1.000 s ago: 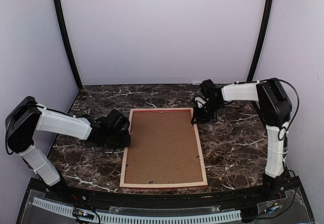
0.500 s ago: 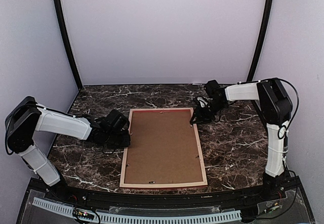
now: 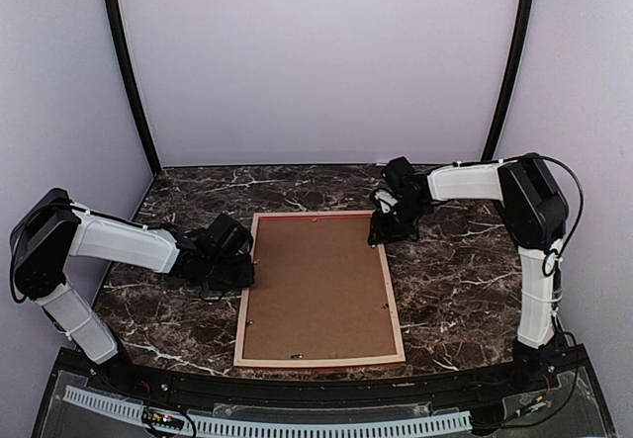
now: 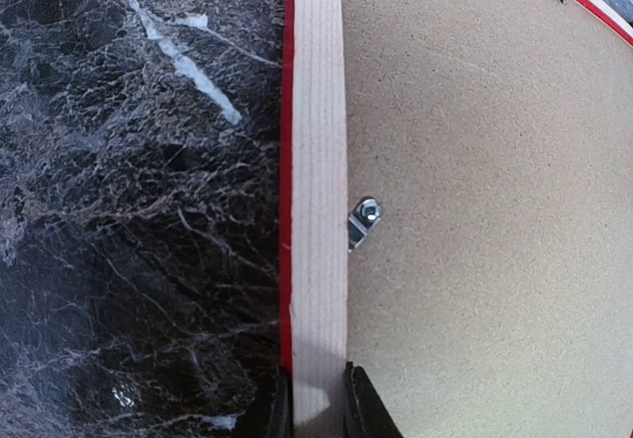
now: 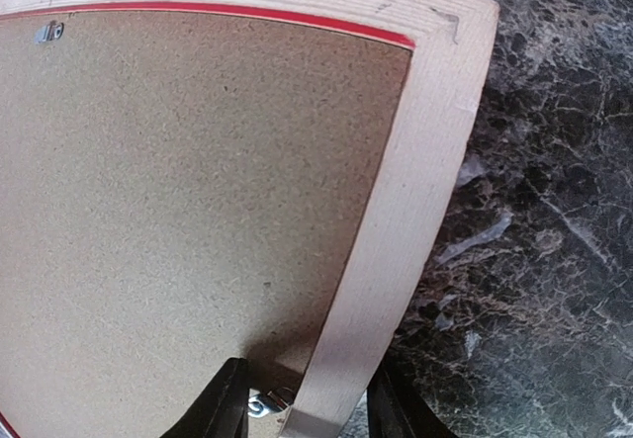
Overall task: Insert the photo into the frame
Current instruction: Press the fastener onto the backboard.
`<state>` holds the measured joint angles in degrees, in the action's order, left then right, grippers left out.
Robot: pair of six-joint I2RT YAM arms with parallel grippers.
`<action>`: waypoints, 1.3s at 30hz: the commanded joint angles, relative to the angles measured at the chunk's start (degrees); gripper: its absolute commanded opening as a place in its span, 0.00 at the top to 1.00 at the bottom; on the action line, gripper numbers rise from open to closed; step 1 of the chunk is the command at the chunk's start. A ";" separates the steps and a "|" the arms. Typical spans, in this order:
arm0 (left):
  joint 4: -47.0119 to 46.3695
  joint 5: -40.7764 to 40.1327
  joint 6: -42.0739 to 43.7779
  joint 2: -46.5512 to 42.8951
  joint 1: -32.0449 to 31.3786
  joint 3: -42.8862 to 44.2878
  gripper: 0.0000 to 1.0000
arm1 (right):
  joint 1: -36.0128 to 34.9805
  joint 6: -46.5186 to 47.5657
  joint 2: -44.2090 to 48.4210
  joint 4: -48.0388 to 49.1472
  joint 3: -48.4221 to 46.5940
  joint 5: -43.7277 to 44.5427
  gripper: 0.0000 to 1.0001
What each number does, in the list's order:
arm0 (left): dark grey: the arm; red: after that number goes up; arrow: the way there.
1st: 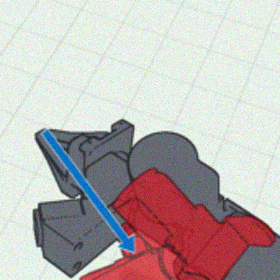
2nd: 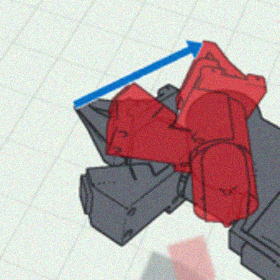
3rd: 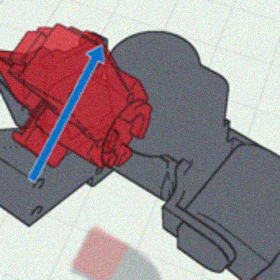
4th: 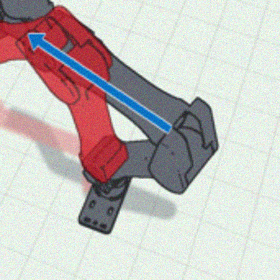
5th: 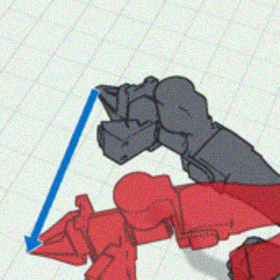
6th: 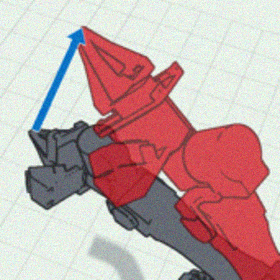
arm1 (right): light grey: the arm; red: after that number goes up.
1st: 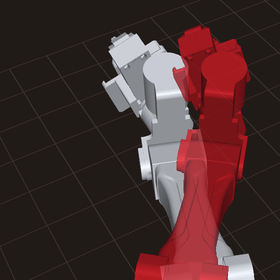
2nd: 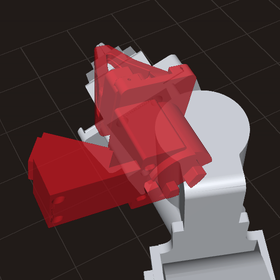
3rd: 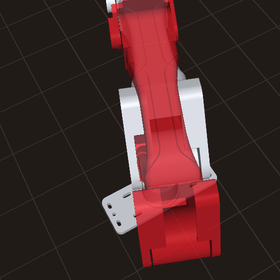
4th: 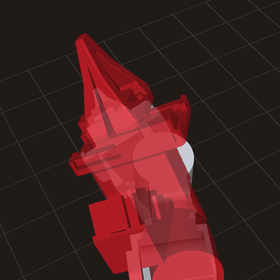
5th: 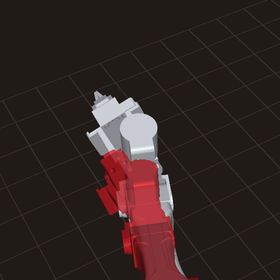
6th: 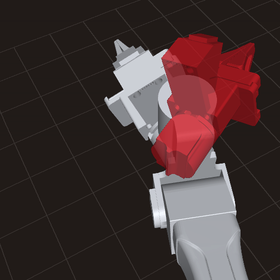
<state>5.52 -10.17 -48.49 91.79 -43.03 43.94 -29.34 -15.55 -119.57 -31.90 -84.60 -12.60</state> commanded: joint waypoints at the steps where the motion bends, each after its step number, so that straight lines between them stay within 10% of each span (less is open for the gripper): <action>1: 4.46 1.41 -1.54 0.58 -0.04 -0.45 1.00 | -1.33 -0.22 -1.80 -4.17 0.67 4.71 0.61; 20: 4.47 1.28 -1.84 0.27 0.03 -1.04 1.00 | 0.48 2.72 -2.96 -4.98 0.11 -0.92 0.78; 31: 4.37 0.75 -2.49 -0.24 0.01 -1.45 1.00 | 2.60 0.37 1.98 -0.46 3.06 -2.72 0.42; 39: 4.15 0.51 -2.80 -0.46 -0.09 -1.36 1.00 | 3.07 -2.23 8.01 3.88 9.84 -2.40 0.35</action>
<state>5.72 -10.35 -48.75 91.79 -43.03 44.03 -26.63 -15.84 -115.13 -29.56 -78.50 -15.86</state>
